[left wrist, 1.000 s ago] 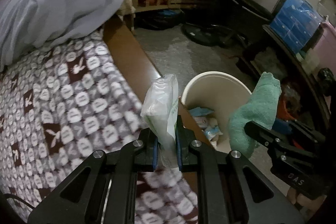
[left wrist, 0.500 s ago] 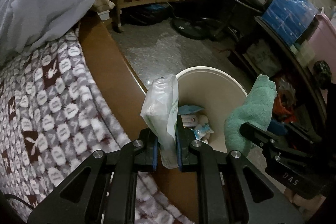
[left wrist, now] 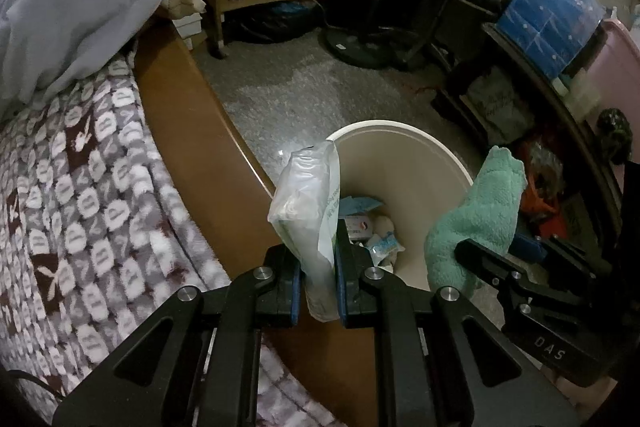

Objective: Collect trash

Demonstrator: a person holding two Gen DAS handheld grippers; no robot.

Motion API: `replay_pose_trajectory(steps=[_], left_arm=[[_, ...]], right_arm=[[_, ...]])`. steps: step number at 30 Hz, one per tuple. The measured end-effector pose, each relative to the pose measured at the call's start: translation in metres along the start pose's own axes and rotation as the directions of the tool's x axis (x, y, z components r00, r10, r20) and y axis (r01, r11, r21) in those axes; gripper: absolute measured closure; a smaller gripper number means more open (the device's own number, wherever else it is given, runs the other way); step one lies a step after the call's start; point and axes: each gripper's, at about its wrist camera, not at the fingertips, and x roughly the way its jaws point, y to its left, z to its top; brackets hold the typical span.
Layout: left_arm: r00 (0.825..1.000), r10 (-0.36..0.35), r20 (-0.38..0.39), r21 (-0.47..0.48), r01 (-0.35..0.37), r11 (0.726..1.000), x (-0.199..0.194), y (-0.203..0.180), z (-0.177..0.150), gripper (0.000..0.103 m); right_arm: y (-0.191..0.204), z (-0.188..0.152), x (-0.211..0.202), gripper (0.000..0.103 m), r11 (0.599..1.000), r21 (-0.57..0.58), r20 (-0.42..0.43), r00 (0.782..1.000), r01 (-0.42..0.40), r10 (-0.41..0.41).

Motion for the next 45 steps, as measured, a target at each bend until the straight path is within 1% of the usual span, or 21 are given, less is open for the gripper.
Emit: replay_pose_trajectory(steps=[14, 18, 19, 20, 22, 23, 24, 26, 31, 33, 36, 37, 39, 43, 45], left_arm=[[1.000, -0.014, -0.023, 0.021, 0.014, 1.000, 0.013, -0.008, 0.003, 0.092], [0.999, -0.047, -0.016, 0.034, 0.048, 0.998, 0.014, -0.013, 0.004, 0.092], [0.998, -0.064, -0.013, 0.029, 0.064, 0.998, 0.014, -0.014, 0.005, 0.091], [0.996, -0.085, -0.013, 0.025, 0.085, 0.996, 0.013, -0.014, 0.005, 0.090], [0.993, -0.115, -0.018, 0.023, 0.115, 0.993, 0.012, -0.015, 0.005, 0.078], [0.993, -0.118, -0.014, 0.023, 0.118, 0.993, 0.012, -0.015, 0.004, 0.061], [0.992, -0.123, -0.007, 0.022, 0.123, 0.992, 0.010, -0.015, 0.004, 0.049], [0.991, -0.131, 0.006, 0.011, 0.131, 0.991, 0.008, -0.013, 0.003, 0.046], [0.996, -0.090, 0.008, 0.009, 0.090, 0.996, 0.003, -0.006, -0.002, 0.046], [0.997, -0.069, 0.018, 0.023, 0.069, 0.997, -0.001, -0.005, -0.006, 0.046], [0.998, -0.022, 0.056, 0.060, 0.019, 0.998, -0.012, -0.005, -0.013, 0.046], [0.997, 0.006, 0.082, 0.075, -0.012, 0.997, -0.019, -0.005, -0.017, 0.046], [0.991, 0.041, 0.124, 0.085, -0.052, 0.995, -0.030, -0.005, -0.022, 0.046], [0.981, 0.042, 0.190, 0.060, -0.054, 0.997, -0.054, 0.005, -0.033, 0.046], [0.975, 0.048, 0.218, 0.049, -0.060, 0.997, -0.065, 0.008, -0.036, 0.046]], right_arm=[[-0.009, -0.003, 0.006, 0.060, 1.000, 0.019, -0.015, 1.000, 0.006, -0.005], [-0.016, -0.002, 0.008, 0.060, 0.999, 0.035, -0.009, 1.000, 0.027, -0.027], [-0.017, -0.002, 0.008, 0.056, 0.999, 0.034, -0.009, 0.999, 0.040, -0.040], [-0.018, -0.002, 0.008, 0.054, 0.998, 0.039, -0.006, 0.998, 0.057, -0.057], [-0.021, -0.002, 0.008, 0.053, 0.997, 0.053, -0.004, 0.998, 0.055, -0.055], [-0.023, -0.002, 0.008, 0.053, 0.997, 0.064, -0.004, 0.999, 0.049, -0.049], [-0.025, -0.002, 0.007, 0.053, 0.996, 0.072, -0.005, 0.999, 0.048, -0.048], [-0.025, -0.003, 0.008, 0.052, 0.996, 0.075, -0.010, 0.999, 0.047, -0.046], [-0.021, -0.009, 0.005, 0.051, 0.996, 0.082, -0.006, 0.999, 0.045, -0.044], [-0.018, -0.013, 0.001, 0.051, 0.996, 0.073, 0.014, 0.998, 0.059, -0.060], [-0.008, -0.016, -0.005, 0.049, 0.995, 0.070, 0.053, 0.995, 0.077, -0.080], [-0.005, -0.017, -0.008, 0.048, 0.994, 0.066, 0.067, 0.994, 0.085, -0.089], [0.004, -0.017, -0.016, 0.047, 0.993, 0.051, 0.101, 0.988, 0.108, -0.113], [0.018, -0.018, -0.035, 0.042, 0.990, 0.024, 0.165, 0.976, 0.140, -0.142], [0.025, -0.019, -0.047, 0.042, 0.988, 0.021, 0.201, 0.967, 0.152, -0.153]])
